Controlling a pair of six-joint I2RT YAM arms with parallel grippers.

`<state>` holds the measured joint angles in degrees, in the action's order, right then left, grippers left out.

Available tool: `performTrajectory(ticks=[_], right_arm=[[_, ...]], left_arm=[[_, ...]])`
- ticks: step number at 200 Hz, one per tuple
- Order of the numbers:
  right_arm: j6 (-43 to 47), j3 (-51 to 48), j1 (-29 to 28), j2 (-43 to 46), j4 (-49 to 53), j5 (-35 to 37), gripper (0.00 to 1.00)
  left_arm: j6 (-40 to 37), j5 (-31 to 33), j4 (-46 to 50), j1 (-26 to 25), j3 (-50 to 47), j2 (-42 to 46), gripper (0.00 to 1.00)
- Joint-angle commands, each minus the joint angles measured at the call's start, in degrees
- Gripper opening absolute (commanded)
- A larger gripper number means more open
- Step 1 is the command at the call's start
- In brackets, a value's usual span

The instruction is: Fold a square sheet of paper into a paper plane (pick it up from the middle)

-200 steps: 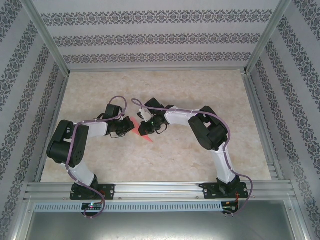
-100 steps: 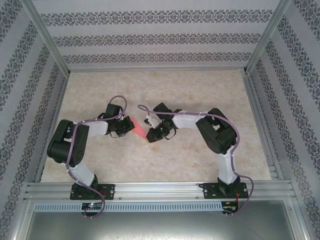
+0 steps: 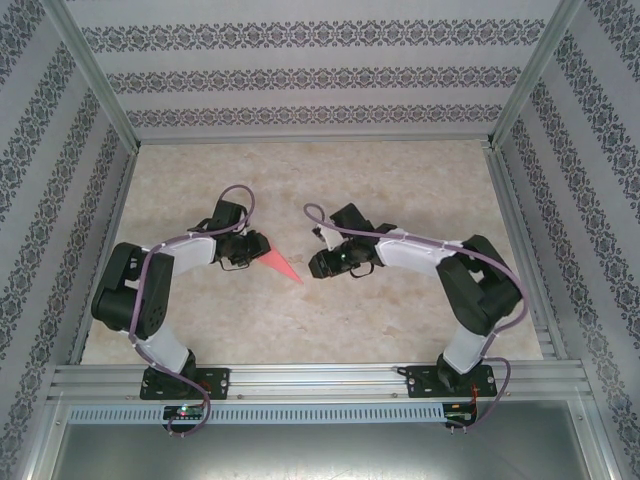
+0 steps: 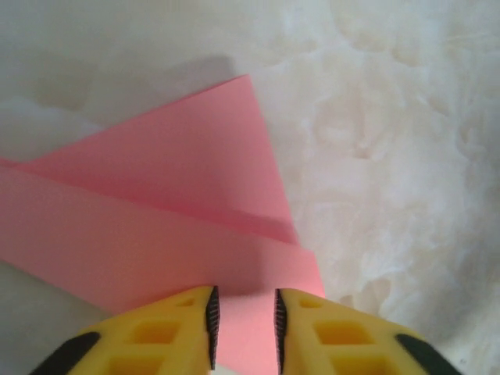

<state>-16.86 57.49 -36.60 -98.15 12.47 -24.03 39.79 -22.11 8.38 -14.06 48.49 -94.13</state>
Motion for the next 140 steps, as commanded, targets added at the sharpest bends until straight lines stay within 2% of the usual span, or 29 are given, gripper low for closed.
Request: performTrajectory(ticks=[1, 24, 55, 87, 140], right_arm=[[-3.43, -1.46, 1.36, 3.29, -4.29, 12.39, 0.47], [-2.73, -2.47, 3.2, 5.09, -6.0, 14.76, 0.61], [-3.06, -5.46, 5.1, 7.07, -8.73, 14.82, 0.69], [-3.9, -6.69, 6.22, 7.45, -9.75, 14.12, 0.73], [-4.84, -7.57, 7.32, 9.1, -9.73, 12.17, 0.74]], left_arm=[[0.07, 7.3, 10.83, -2.55, 4.39, 5.24, 0.44], [2.32, 16.4, 21.66, -5.22, 8.64, 5.63, 0.65], [5.66, 25.02, 29.75, -10.37, 13.45, 3.05, 0.8], [9.05, 29.03, 35.2, -13.48, 19.6, -3.34, 0.81], [10.87, 28.4, 35.35, -14.32, 24.95, -11.16, 0.64]])
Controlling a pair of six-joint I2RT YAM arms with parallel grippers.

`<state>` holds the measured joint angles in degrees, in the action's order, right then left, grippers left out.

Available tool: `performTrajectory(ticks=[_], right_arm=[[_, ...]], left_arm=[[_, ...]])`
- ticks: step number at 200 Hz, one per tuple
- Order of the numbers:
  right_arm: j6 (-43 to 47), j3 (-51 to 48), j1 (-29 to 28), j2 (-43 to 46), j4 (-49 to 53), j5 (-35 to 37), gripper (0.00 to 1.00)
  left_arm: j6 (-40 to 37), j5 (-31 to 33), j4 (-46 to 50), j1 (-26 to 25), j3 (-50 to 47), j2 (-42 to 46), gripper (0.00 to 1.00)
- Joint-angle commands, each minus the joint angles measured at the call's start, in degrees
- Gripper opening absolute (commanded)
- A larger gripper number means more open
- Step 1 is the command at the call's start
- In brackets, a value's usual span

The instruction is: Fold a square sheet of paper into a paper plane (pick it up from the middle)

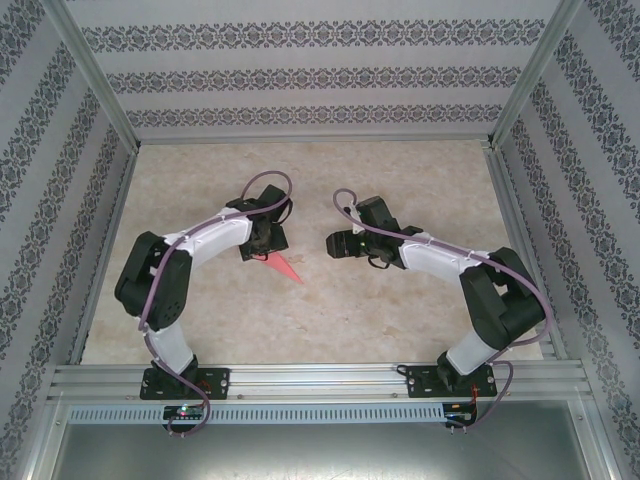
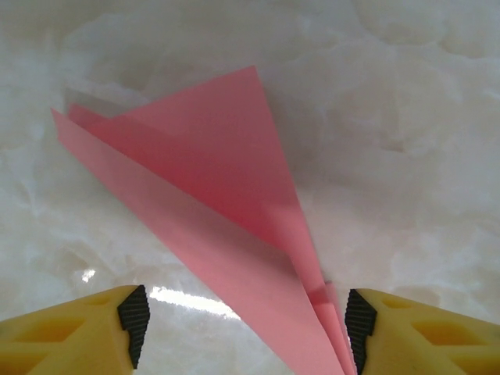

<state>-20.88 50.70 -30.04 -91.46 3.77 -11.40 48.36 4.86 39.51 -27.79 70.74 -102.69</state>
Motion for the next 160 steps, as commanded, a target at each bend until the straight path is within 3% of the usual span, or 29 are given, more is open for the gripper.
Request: performTrajectory(ticks=[1, 66, 160], right_arm=[[-0.78, -0.77, 0.77, 2.42, -0.99, -0.51, 0.74], [-1.7, 0.06, 0.87, 1.46, -0.31, -2.15, 0.74], [-2.32, 0.69, 0.86, 0.23, 0.34, -2.01, 0.72]], left_arm=[[2.33, 1.4, 4.29, -0.64, 2.76, -2.68, 0.64], [6.82, 2.49, 2.66, -0.97, -1.58, 2.55, 0.4], [11.09, 1.3, -1.95, -0.95, -6.5, 4.34, 0.27]])
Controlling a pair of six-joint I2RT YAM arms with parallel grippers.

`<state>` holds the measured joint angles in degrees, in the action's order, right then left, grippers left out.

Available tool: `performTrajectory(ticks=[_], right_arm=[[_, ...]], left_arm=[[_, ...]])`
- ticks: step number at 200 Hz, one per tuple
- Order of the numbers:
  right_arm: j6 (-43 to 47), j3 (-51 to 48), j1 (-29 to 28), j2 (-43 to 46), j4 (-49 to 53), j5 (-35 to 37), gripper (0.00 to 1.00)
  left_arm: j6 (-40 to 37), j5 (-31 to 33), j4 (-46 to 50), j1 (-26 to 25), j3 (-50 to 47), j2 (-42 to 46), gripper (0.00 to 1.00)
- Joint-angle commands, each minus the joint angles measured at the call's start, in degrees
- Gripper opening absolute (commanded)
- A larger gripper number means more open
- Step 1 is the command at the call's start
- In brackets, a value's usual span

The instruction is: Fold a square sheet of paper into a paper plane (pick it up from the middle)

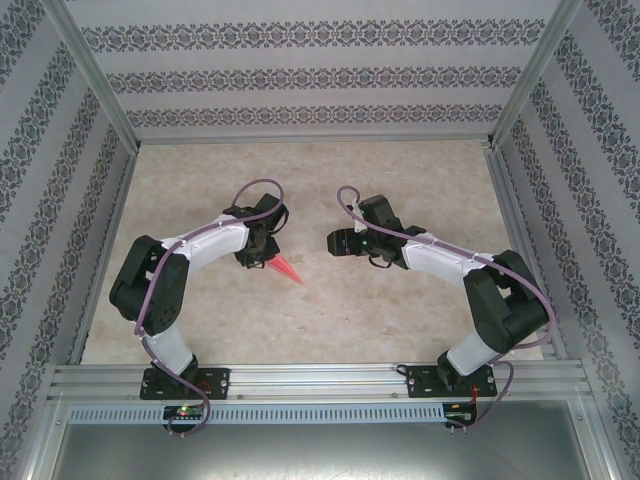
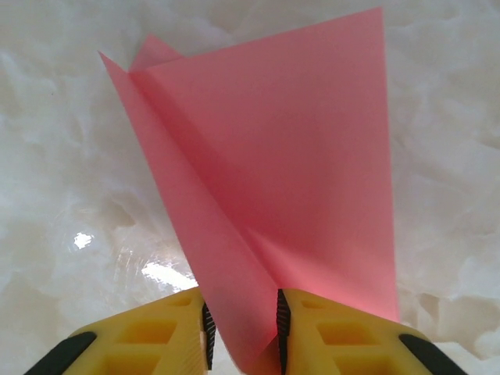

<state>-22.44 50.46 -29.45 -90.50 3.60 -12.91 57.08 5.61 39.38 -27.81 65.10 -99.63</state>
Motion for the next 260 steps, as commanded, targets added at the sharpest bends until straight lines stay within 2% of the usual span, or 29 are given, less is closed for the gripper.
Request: performTrajectory(ticks=[1, 33, 47, 63, 90, 112, 154, 168, 213, 260], right_arm=[[-0.77, 0.9, 0.27, -0.78, 0.53, -0.52, 0.72], [-0.76, 0.95, 0.36, -0.67, 0.54, -0.54, 0.72], [-0.76, 0.63, 0.51, -0.3, 0.3, -0.44, 0.72], [-1.33, 0.12, 0.98, 0.37, -0.19, -0.19, 0.72], [-4.96, -3.09, 3.9, 2.92, -3.95, -1.66, 0.73], [-7.36, -5.98, 7.45, 5.67, -6.76, -4.1, 0.73], [-6.91, -7.47, 8.79, 10.89, -8.08, -6.1, 0.74], [-7.2, -7.89, 8.43, 12.08, -7.94, -6.89, 0.73], [-7.87, -6.1, 2.95, 9.53, -4.72, -6.71, 0.7], [-10.31, -1.7, -3.65, 3.04, -1.57, -2.14, 0.63]], left_arm=[[2.4, 0.6, -1.88, -0.93, -0.9, 1.33, 0.26], [-1.33, 4.81, -2.7, -0.86, -0.59, 2.62, 0.07], [-4.44, 6.57, -1.85, -0.84, 0.21, 4.21, 0.03], [-8.49, 5.82, -3.21, -0.88, 0.77, 6.95, 0.02], [-15.31, -3.04, -11.24, -0.84, -0.28, 11.5, 0.02], [-17.68, -11.55, -19.79, -0.76, -2.67, 13.32, 0.02], [-15.86, -28.1, -36.74, -0.34, -6.69, 8.92, 0.02], [-14.22, -31.24, -41.69, -0.34, -7.89, 7.18, 0.02], [-10.55, -30.06, -46.63, 0.72, -11.4, 1.32, 0.01], [-8.39, -23.44, -47.22, 2.12, -18.04, 5.04, 0.01]])
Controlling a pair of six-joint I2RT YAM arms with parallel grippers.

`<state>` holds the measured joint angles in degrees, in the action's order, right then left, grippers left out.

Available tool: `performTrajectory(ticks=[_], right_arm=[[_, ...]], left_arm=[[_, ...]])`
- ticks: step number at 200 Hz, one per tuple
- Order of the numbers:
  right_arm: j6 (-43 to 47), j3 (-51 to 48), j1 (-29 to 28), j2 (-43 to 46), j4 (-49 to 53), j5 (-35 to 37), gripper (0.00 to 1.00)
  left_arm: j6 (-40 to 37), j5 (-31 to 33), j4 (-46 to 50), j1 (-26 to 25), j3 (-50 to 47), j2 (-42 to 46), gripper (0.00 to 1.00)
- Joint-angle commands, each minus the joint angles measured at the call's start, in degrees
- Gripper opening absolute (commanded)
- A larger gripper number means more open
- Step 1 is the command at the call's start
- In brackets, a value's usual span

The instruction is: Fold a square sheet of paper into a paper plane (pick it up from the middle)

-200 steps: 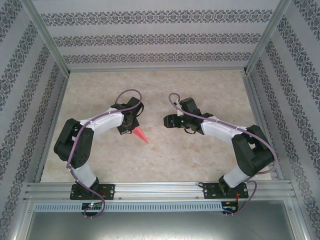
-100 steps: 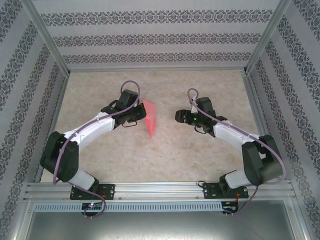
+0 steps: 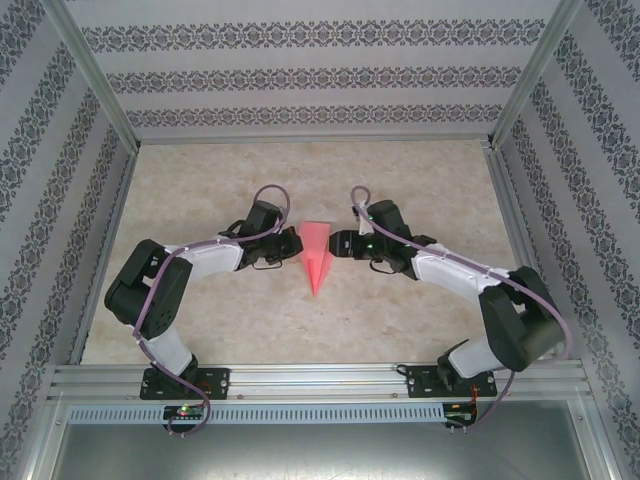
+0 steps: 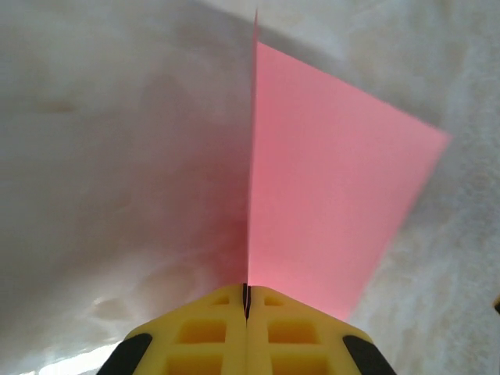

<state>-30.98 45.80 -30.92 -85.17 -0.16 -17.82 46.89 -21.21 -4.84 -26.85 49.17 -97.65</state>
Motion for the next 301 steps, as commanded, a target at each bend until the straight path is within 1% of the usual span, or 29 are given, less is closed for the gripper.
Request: performTrajectory(ticks=[1, 37, 66, 88, 113, 164, 214, 249, 264, 283, 301], right_arm=[[-1.7, 3.01, -2.29, -2.46, 2.19, 2.83, 0.63], [-0.78, 7.79, -5.51, -7.2, 5.61, 3.67, 0.57], [0.81, 11.24, -6.92, -10.91, 9.22, 4.96, 0.55], [1.53, 12.68, -7.22, -12.8, 9.66, 2.57, 0.56], [1.76, 13.95, -7.78, -13.78, 10.26, 1.1, 0.55], [0.37, 14.15, -8.44, -14.35, 11.91, 0.71, 0.47], [-2.19, 13.22, -9.6, -14.42, 11.46, -2.51, 0.47], [-2.79, 13.61, -10.12, -15.28, 11.04, -3.33, 0.46], [-2.81, 13.91, -10.21, -15.24, 11.79, -2.28, 0.46], [-3.1, 13.33, -10.14, -14.08, 13.57, 2.4, 0.47], [-2.91, 13.19, -10.35, -13.5, 14.93, 2.97, 0.47]], left_arm=[[1.84, 3.46, -2.95, 1.17, -2.26, 3.15, 0.01], [2.48, 4.14, -3.77, 1.67, -5.61, 4.82, 0.01], [2.41, 4.51, -3.33, 2.05, -6.06, 4.61, 0.01], [2.5, 3.99, -3.58, 2.03, -6.03, 4.05, 0.0], [2.41, 4.16, -3.19, 2.1, -5.85, 4.03, 0.0], [2.15, 3.99, -2.9, 2.19, -5.83, 4.13, 0.0], [2.14, 3.33, -3.69, 2.17, -5.85, 3.95, 0.0], [2.06, 2.87, -3.75, 2.16, -5.83, 3.78, 0.0], [2.06, 2.92, -3.69, 2.16, -5.76, 3.71, 0.0], [2.06, 2.95, -3.51, 2.18, -5.86, 3.8, 0.0], [2.06, 3.03, -3.49, 2.19, -5.87, 3.87, 0.0]])
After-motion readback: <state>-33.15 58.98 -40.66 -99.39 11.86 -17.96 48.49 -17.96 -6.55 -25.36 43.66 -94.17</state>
